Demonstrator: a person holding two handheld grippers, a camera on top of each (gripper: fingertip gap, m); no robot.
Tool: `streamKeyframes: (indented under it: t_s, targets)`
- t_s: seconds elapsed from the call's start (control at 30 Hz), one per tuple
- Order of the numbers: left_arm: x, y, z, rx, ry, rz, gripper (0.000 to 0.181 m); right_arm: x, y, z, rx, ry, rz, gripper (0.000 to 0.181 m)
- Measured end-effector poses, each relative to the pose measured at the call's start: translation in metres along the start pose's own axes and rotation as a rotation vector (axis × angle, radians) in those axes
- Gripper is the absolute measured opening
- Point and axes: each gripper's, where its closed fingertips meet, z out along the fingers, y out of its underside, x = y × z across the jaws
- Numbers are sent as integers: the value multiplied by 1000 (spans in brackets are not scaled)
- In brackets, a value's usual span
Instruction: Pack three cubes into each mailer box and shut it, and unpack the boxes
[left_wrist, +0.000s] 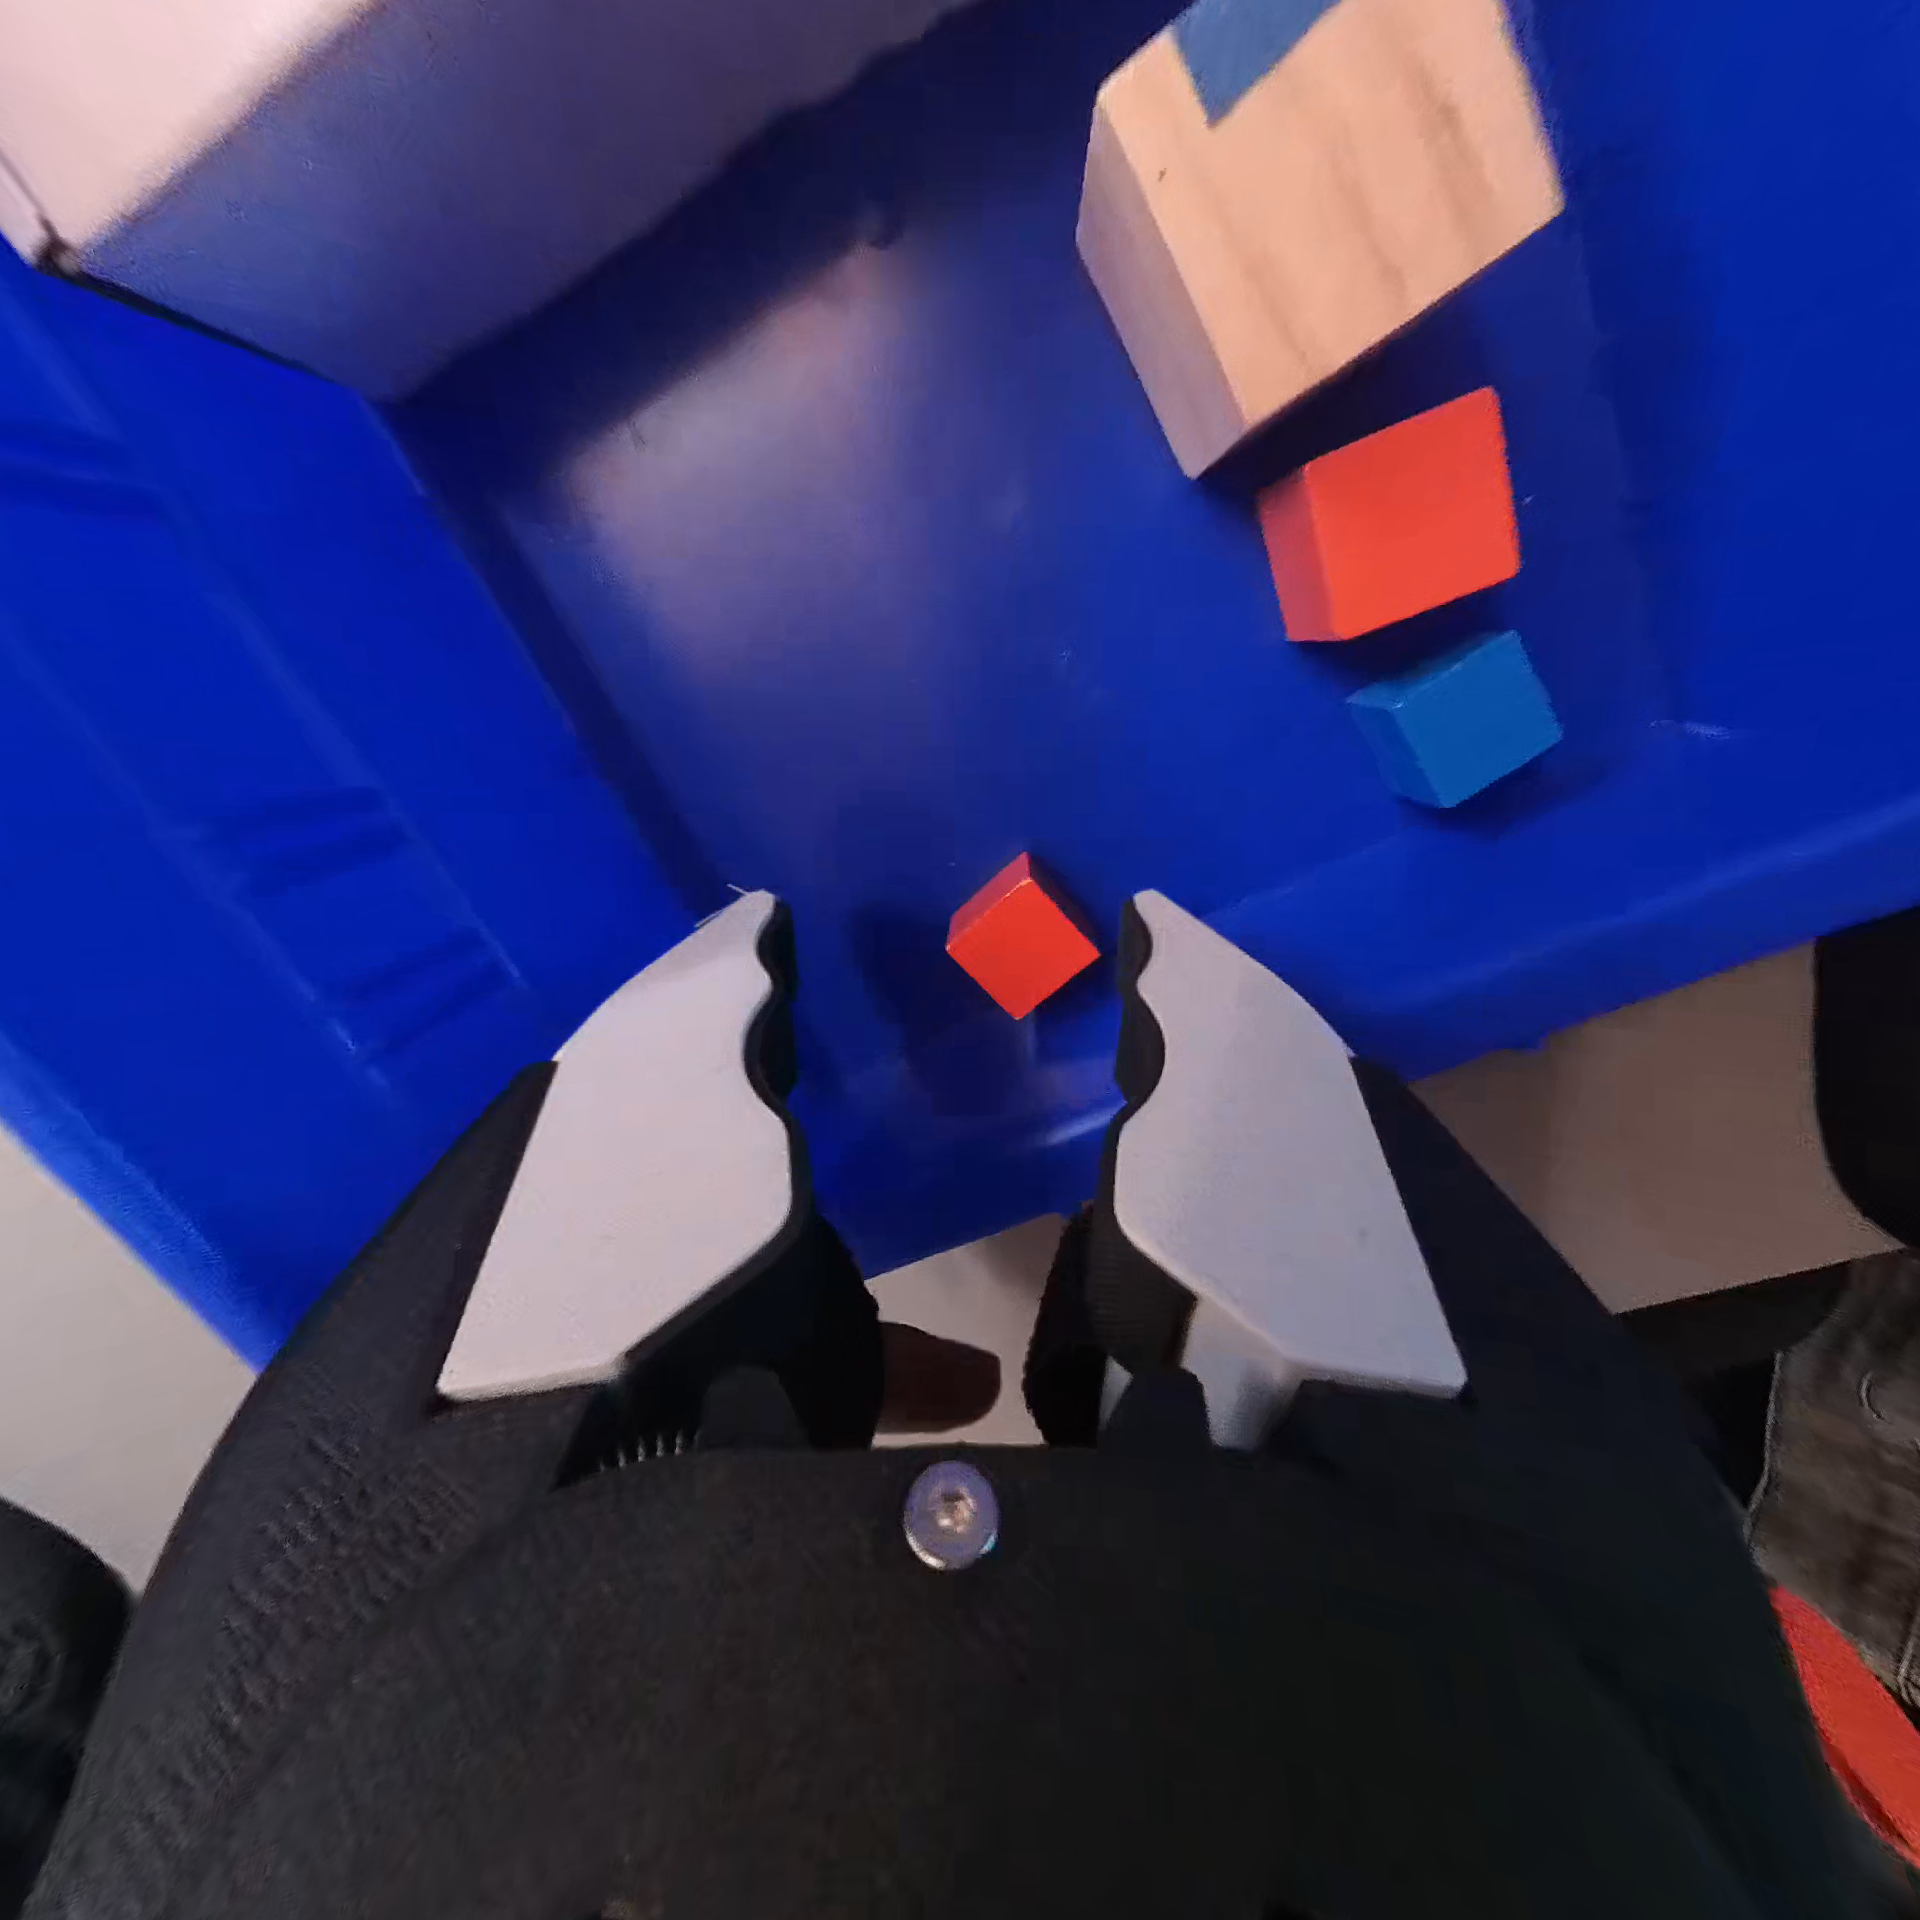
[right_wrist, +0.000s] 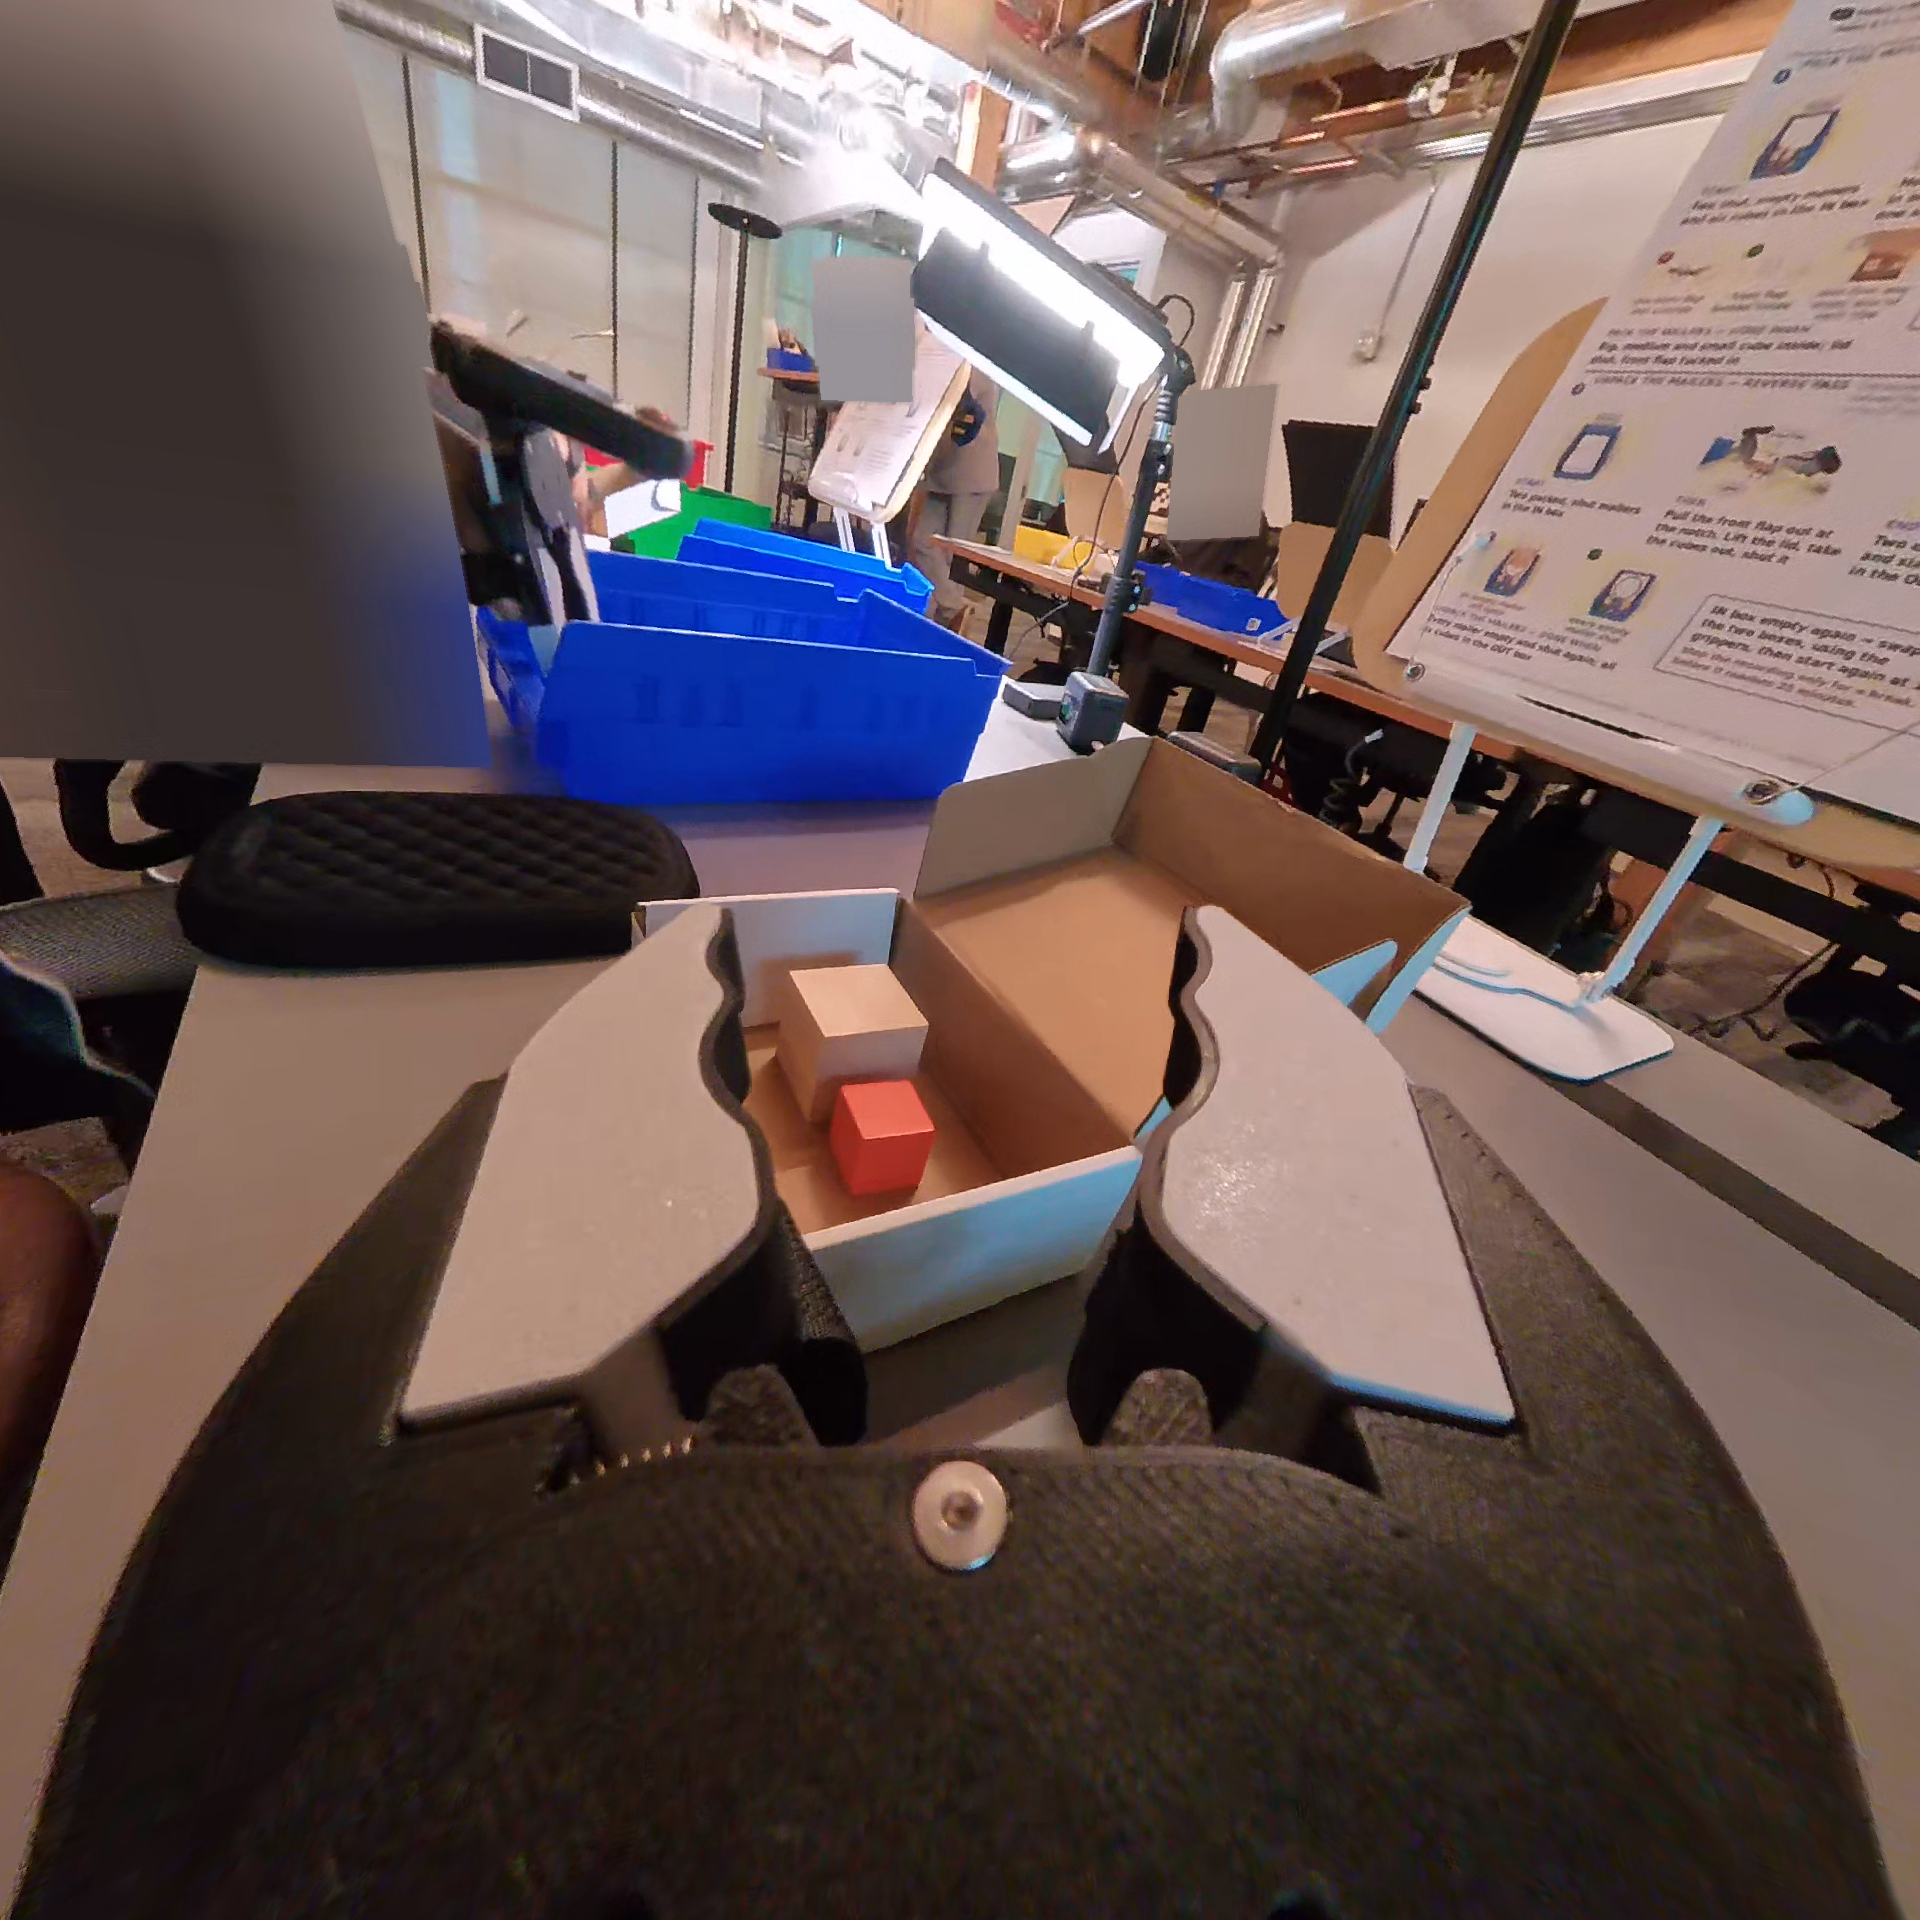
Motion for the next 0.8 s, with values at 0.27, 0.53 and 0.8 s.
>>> streamKeyframes:
  t_s: [0.27,0.53,0.8]
  targets:
    - [5,10,16,-86,67,-12,25,0,8,1,-50,16,-60,78]
    - [16,-49,-23,415,57,7,24,-1,12,2,-72,15,-76,78]
    - [89,-112,-133,1235,484,-79,24,-6,9,6,-70,11,-146,79]
